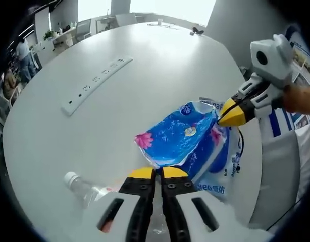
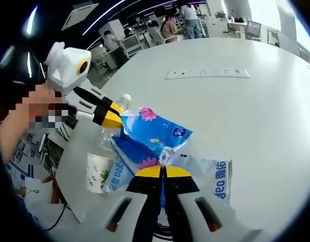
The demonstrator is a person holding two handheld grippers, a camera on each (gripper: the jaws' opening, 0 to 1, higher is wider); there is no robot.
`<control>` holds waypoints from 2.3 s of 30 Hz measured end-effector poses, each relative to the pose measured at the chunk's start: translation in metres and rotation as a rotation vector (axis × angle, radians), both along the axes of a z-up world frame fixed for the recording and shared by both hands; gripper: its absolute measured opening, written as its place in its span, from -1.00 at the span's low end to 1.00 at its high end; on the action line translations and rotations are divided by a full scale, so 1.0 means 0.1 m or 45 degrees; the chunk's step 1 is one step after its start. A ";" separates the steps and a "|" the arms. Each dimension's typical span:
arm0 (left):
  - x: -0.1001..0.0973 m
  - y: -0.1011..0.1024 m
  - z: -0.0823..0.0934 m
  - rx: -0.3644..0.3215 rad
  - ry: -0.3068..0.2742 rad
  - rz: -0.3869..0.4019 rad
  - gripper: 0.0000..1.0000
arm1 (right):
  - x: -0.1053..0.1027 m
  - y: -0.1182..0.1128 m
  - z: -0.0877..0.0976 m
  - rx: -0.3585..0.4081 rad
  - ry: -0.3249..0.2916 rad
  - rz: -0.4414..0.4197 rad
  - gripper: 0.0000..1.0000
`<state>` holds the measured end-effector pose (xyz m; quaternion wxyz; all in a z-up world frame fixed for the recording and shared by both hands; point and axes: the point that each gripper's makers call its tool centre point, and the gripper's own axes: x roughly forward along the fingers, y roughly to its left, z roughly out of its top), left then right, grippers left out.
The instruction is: Arrange the tabletop items into an orderly group along one side of the table until the central work area is clear of visible clutter.
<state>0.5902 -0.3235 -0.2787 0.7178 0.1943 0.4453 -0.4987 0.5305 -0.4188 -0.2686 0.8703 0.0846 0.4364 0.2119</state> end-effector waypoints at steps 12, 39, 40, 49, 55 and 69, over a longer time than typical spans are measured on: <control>0.02 -0.17 0.23 -0.073 -0.024 0.066 -1.00 | 0.10 -0.26 0.21 -0.006 -0.060 -0.026 -1.00; 0.02 -0.77 0.77 -0.214 -0.125 0.185 -1.00 | 0.23 -0.93 0.68 -0.017 -0.205 -0.088 -1.00; 0.02 -0.79 0.79 -0.218 -0.128 0.188 -1.00 | 0.25 -0.97 0.70 -0.016 -0.213 -0.093 -1.00; 0.06 -1.07 0.92 -0.251 -0.163 0.205 -1.00 | 0.32 -1.25 0.88 -0.032 -0.266 -0.111 -1.00; 0.08 -1.30 0.99 -0.276 -0.181 0.221 -1.00 | 0.36 -1.47 0.94 -0.042 -0.284 -0.127 -1.00; 0.16 -1.86 1.05 -0.323 -0.220 0.254 -1.00 | 0.46 -2.02 1.01 -0.083 -0.314 -0.169 -1.00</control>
